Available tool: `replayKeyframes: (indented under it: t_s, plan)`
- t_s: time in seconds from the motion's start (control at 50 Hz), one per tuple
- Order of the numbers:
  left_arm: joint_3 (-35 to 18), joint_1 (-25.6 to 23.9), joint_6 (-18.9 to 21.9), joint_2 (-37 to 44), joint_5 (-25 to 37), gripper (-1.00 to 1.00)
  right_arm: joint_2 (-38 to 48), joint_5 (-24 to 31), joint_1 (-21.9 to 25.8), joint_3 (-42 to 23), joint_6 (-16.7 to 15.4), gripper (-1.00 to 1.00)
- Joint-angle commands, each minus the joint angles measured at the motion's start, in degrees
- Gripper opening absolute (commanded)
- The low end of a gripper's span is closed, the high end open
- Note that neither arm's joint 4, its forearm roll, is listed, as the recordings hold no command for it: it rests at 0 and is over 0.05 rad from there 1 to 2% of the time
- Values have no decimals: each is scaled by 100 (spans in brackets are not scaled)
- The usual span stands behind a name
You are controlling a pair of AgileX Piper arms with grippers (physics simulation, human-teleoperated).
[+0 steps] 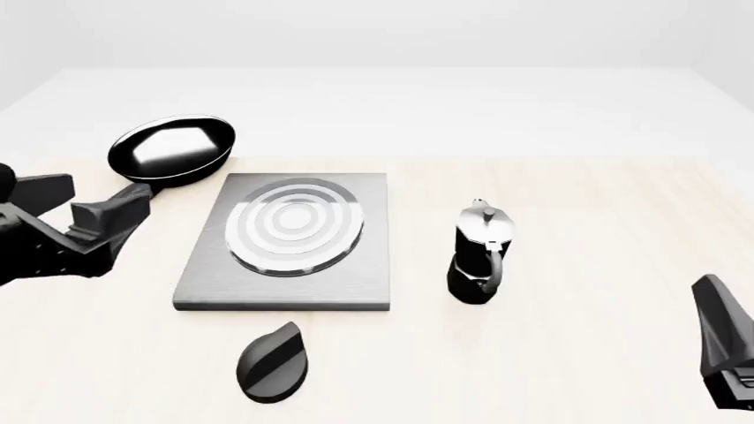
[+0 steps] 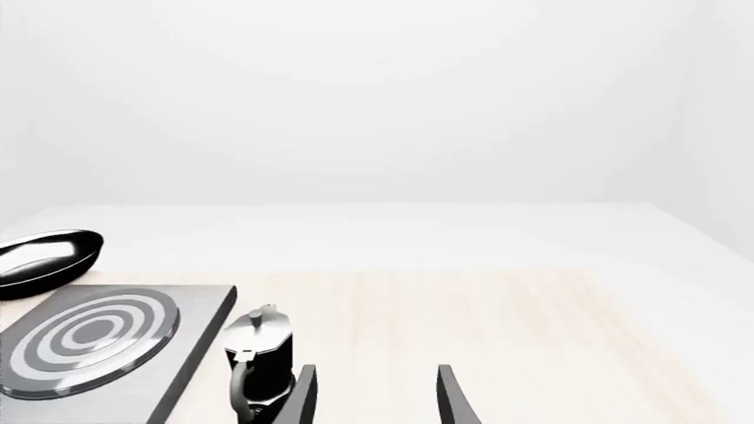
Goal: Turn on the stove and put the frying pan on it.
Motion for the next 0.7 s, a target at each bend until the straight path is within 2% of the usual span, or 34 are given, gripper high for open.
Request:
replayKeyframes:
  t_s: [0.02, 0.12, 0.34, 0.4, 0.7]
  plan:
    - [-305, 718, 323, 605, -148, 100, 0, 23, 29, -28, -11, 100]
    - [-479, 959, 383, 863, -200, 100, 0, 14, 38, -23, -14, 100]
    - [-907, 1709, 513, 1965, -596, 100, 0, 22, 59, -18, -25, 100]
    - [-978, 1778, 451, 2080, -617, 100, 0, 23, 63, -19, -30, 100]
    - [-1488, 2308, 665, 2948, -805, 100, 0, 43, 91, -17, -69, 100]
